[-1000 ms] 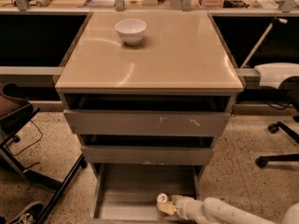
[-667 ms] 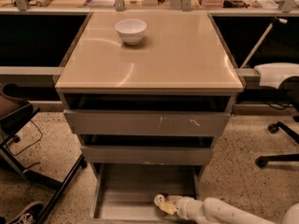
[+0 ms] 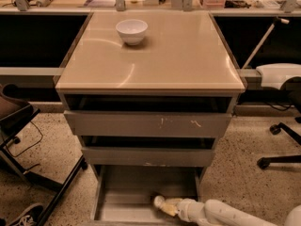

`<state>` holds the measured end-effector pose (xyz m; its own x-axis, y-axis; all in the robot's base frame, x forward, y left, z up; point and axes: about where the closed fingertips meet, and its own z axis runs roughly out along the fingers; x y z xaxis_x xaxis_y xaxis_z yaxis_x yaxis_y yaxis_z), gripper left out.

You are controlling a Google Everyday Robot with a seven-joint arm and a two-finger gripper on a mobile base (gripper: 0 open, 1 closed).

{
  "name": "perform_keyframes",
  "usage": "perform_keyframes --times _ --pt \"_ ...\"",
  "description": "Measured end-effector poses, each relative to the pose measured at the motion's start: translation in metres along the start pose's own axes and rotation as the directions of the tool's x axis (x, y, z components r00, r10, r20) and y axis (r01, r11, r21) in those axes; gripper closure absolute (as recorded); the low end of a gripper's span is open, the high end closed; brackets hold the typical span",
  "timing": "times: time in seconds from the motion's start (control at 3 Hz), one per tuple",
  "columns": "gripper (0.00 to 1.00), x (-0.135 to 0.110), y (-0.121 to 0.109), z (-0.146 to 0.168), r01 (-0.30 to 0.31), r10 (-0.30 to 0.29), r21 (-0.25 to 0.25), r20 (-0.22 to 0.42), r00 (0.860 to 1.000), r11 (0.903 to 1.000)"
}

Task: Pick orange can from bottom drawer and place on counter

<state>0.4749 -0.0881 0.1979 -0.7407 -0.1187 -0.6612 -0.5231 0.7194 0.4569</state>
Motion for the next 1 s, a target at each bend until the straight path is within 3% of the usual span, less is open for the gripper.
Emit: perform_keyframes --times 0.33,0.67,1.0 --pt "1.00 -0.018 0.005 -0.017 0.023 -0.023 -0.002 0.003 1.000 0.9997" --pt "1.00 -0.055 0.010 -0.058 0.056 -0.057 0.029 0.031 0.998 0.9980" --pt "0.81 -0.067 0.008 -0.066 0.077 -0.078 0.041 0.034 0.996 0.9962"
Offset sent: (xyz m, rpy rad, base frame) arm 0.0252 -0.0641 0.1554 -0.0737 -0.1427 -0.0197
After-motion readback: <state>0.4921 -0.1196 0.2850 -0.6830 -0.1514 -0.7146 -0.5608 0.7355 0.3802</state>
